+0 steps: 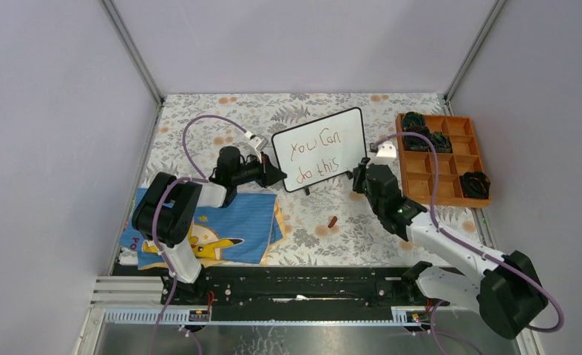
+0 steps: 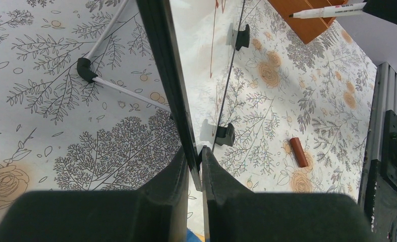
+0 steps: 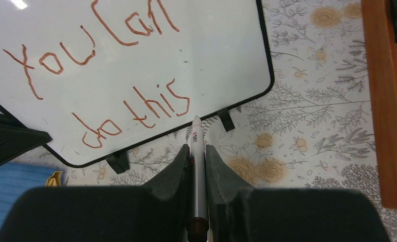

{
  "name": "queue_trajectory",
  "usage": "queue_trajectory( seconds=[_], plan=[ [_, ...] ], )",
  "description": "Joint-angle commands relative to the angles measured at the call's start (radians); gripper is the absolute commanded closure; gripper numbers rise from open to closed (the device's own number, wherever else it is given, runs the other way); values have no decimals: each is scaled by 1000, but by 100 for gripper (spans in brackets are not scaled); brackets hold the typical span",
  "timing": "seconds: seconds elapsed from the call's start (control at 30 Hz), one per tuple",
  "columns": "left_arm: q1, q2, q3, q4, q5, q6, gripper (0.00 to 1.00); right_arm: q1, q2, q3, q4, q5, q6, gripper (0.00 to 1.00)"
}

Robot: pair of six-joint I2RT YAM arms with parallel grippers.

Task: Write a sentence on the whiteboard

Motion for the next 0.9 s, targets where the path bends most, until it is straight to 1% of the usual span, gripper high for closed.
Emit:
queue_trajectory(
  seconds=[0.0,0.07,0.17,0.5,0.7,0.87],
  plan=[
    [-4,-10,-4,-51,-82,77,100,-5,-86,-63,31,113,5,100],
    [-4,-9,-6,-50,-86,79,100,-5,-115,-96,86,143,16,100],
    [-5,-10,-8,-50,-94,82,100,-7,-121,-116,146,147,35,100],
    [-9,-26,-20,-54,-130,97,100,-25,-45,-122,263,124,112,100],
    [-9,-23,-20,-57,-132,98,100,-51,-3,-108,291,62,144,100],
    [-11,-21,-18,-53,-134,95,100,-54,42,-81,265,38,148,100]
  ],
)
